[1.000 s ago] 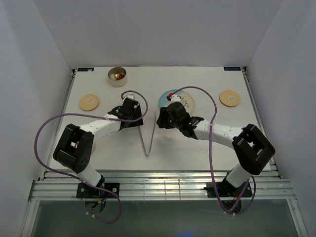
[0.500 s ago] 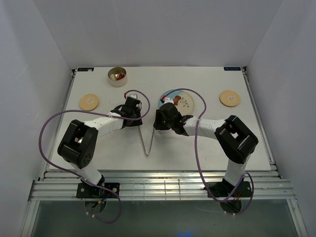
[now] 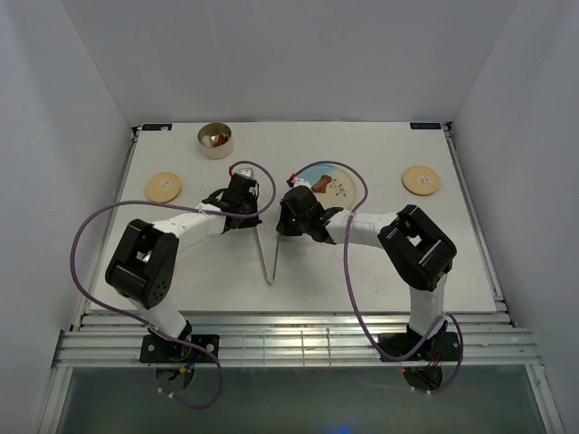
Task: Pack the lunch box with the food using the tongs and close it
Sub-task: Pick up the clamp at the center of the board.
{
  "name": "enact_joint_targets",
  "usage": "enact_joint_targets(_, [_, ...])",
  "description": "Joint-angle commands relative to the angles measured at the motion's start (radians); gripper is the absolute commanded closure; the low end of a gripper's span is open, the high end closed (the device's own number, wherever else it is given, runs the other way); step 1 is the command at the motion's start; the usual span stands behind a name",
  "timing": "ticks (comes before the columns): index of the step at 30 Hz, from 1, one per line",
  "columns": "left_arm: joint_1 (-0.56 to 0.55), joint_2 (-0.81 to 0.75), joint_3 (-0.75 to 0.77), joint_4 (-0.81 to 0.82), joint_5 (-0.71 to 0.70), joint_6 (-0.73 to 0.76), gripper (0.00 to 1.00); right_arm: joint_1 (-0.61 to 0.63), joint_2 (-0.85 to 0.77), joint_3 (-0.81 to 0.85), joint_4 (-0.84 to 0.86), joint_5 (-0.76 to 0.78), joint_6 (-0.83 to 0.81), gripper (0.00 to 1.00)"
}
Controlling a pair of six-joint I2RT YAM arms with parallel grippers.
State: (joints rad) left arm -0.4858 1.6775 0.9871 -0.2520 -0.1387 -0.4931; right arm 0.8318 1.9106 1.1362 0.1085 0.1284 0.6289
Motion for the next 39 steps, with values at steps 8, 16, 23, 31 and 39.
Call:
enact_joint_targets(8, [0.004,-0.140,0.024,0.000,0.102,0.054,1.00,0.004,0.076,0.074,-0.052,0.043,0.026,0.92])
enact_joint_targets(16, [0.006,-0.223,-0.014,0.054,0.182,0.093,1.00,0.004,0.120,0.117,-0.096,0.056,0.040,0.92])
enact_joint_targets(23, [0.004,-0.168,-0.010,0.051,0.116,0.097,1.00,0.004,0.045,0.068,-0.079,0.083,0.043,0.92])
enact_joint_targets(31, [0.004,-0.151,-0.012,0.022,-0.002,0.077,1.00,0.004,-0.024,0.050,-0.095,0.112,0.051,0.92])
enact_joint_targets(39, [0.004,-0.099,0.031,-0.023,-0.065,0.054,0.93,0.006,-0.050,0.046,-0.089,0.116,0.066,0.92])
